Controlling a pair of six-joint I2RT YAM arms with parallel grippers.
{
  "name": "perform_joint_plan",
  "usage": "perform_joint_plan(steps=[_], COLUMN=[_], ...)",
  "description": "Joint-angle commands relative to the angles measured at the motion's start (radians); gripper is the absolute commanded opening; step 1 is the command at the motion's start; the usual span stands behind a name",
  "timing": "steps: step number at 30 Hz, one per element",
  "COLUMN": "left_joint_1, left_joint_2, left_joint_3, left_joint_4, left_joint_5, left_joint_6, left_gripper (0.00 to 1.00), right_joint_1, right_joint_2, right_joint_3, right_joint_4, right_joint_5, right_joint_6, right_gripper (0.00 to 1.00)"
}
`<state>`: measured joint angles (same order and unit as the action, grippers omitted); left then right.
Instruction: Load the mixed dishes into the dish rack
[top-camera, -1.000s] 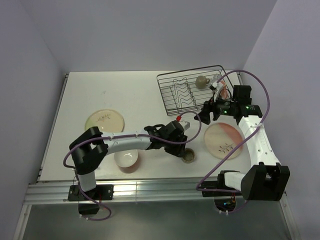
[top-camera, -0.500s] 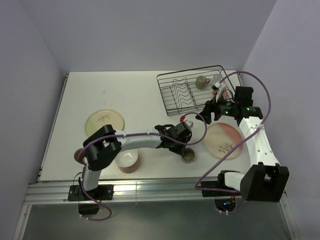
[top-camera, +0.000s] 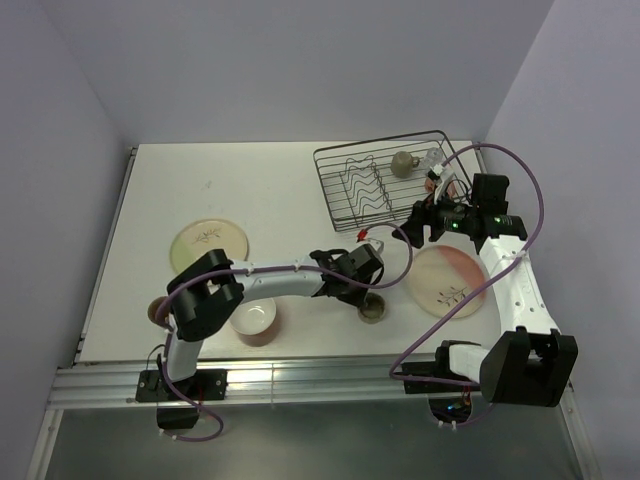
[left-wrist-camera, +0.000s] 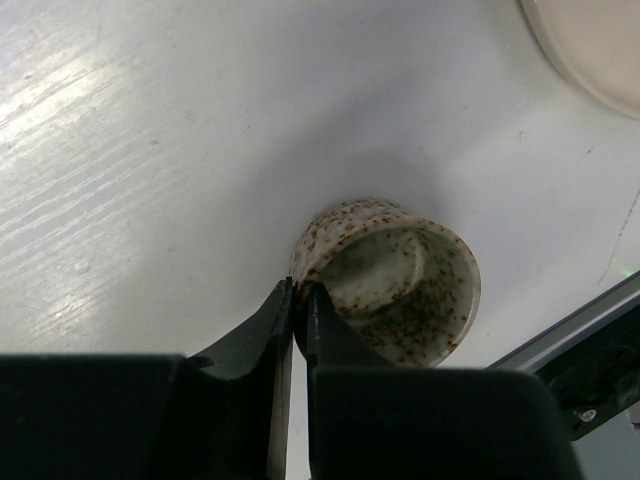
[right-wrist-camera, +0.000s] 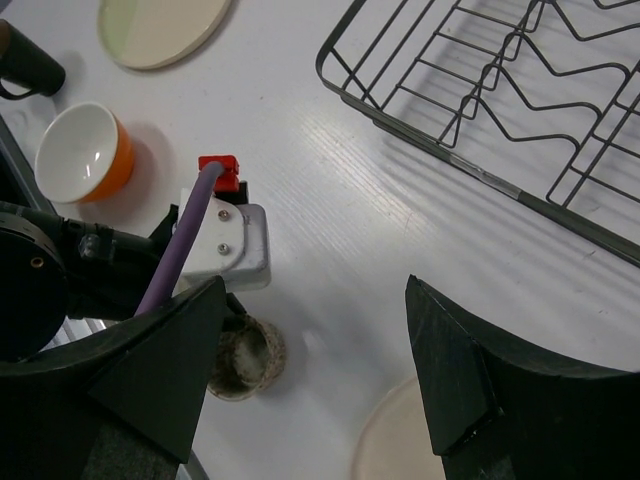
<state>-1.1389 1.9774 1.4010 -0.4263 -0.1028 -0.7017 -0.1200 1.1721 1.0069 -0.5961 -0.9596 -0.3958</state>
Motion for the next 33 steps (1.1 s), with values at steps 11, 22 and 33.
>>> perform_joint_plan(steps=[11, 22, 33], left_joint_1=[0.207, 0.393, 0.607], left_joint_2=[-0.478, -0.827, -0.911], left_joint_3=[-0.482, -0.703, -0.737], left_joint_4=[0.457, 0.854, 1.248], left_joint_5=[0.261, 0.428, 0.629], left_joint_6=[-0.125, -0.013, -0.151], left_gripper=[0.00, 0.00, 0.00], right_joint_1=[-0.013, 0.175, 0.410], right_joint_2=[-0.012, -0.022, 0.096], right_joint_3=[-0.050, -0.190, -0.189], right_joint_4=[0.206, 0.752, 1.585], right_joint_5=[0.001, -0.161, -0.067], right_joint_6=[0.299, 1.086, 1.827], right_gripper=[0.79, 0.79, 0.79])
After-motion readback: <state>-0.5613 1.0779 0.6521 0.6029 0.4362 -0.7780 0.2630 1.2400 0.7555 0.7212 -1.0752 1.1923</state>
